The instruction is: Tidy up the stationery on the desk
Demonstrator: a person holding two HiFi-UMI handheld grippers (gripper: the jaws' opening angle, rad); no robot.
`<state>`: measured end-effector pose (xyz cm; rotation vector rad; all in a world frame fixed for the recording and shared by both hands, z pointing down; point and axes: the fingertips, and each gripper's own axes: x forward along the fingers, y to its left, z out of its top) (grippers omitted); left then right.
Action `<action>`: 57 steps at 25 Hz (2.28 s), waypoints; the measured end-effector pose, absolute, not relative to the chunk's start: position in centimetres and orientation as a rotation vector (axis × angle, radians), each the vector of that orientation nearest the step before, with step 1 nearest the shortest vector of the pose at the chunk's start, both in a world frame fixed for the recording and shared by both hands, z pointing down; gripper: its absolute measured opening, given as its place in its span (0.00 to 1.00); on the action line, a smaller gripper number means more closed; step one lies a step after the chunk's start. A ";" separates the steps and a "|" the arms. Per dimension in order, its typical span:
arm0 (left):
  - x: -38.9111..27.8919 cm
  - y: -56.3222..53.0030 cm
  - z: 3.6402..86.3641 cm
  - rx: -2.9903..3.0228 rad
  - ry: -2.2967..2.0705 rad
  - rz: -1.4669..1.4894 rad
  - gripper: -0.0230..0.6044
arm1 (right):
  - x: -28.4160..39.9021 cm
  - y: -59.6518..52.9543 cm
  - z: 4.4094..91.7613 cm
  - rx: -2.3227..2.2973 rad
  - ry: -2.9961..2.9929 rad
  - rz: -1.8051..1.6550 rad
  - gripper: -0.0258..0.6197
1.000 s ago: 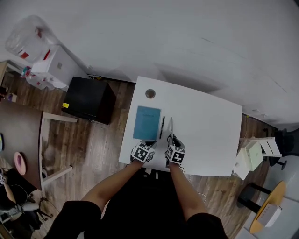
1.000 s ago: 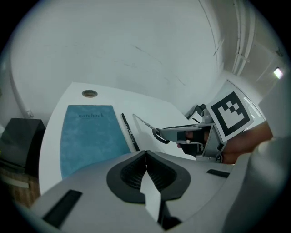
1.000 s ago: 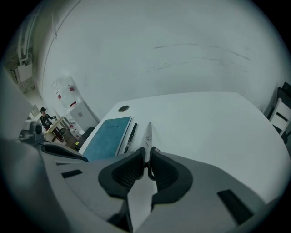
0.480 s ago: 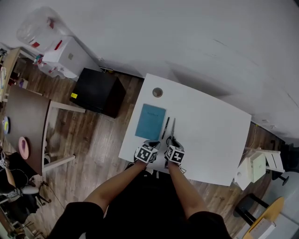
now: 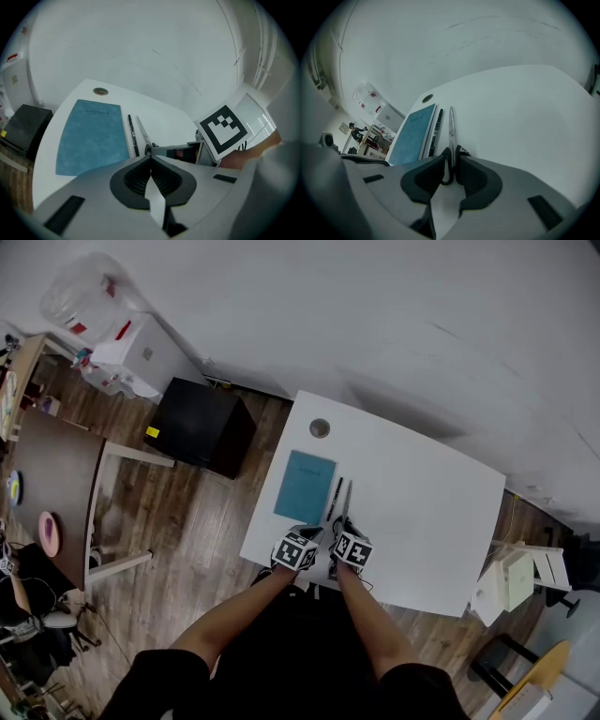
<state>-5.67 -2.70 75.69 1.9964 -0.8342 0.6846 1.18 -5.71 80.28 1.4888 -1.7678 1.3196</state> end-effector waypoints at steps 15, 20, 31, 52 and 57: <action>-8.9 0.0 74.4 2.053 -0.751 0.668 0.06 | 1.0 -4.4 80.1 1.546 -1.737 1.317 0.27; -9.8 0.4 73.8 2.086 -0.728 0.673 0.06 | 1.4 -4.4 79.8 1.626 -1.713 1.282 0.27; -9.4 0.5 70.0 2.258 -0.754 0.526 0.06 | 4.2 1.6 72.6 1.802 -1.806 1.262 0.26; 3.9 26.0 55.6 2.440 -1.124 0.179 0.06 | 11.6 27.1 55.4 1.674 -2.366 0.788 0.09; 7.1 34.0 56.0 2.453 -1.078 0.240 0.06 | 12.8 34.0 54.9 1.580 -2.336 0.628 0.10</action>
